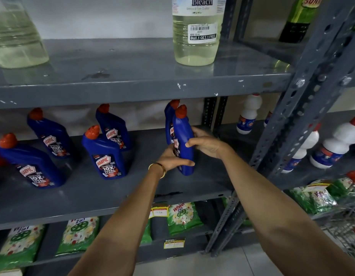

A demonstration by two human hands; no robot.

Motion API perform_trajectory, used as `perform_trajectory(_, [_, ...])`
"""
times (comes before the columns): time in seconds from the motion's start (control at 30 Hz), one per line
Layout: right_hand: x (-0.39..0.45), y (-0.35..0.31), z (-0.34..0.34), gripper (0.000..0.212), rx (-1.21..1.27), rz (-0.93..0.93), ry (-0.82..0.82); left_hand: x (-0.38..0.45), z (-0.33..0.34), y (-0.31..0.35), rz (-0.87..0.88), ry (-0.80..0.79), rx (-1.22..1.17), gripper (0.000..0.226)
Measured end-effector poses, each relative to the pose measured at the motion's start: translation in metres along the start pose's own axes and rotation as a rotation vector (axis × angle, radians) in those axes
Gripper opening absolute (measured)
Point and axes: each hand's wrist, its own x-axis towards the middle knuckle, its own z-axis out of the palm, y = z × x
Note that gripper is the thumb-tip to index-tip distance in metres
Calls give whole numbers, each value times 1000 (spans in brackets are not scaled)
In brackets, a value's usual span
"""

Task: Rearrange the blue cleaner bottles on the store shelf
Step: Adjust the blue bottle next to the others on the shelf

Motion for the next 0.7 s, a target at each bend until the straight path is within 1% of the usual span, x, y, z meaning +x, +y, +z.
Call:
perform_trajectory(0.03, [1,-2,0,50,-54,17,18,2,3,0,-10,99,19,75])
perform_trajectory(0.1, [2,-5,0,58,-200,55,77,4,9,-1,-71,294,88,88])
perform_trajectory(0.17, [4,-2,0,64,-238,55,147,5,12,-3,-123,396,181,96])
perform_trajectory(0.23, [7,1,1,65,-219,18,194,5,10,-6,-128,450,207,93])
perform_trajectory(0.33, [13,4,0,68,-250,18,176,5,0,-16,-56,489,184,65])
perform_trajectory(0.4, [16,8,-1,69,-254,28,143,5,-5,-22,-37,482,197,53])
perform_trajectory(0.47, [18,12,-1,69,-204,36,134,7,-6,-27,-38,486,155,49])
perform_trajectory(0.6, [17,22,-6,67,-76,53,159,13,-3,-32,-48,468,66,49])
perform_trajectory(0.7, [17,33,-8,65,-55,75,174,16,-5,-36,-38,428,12,50])
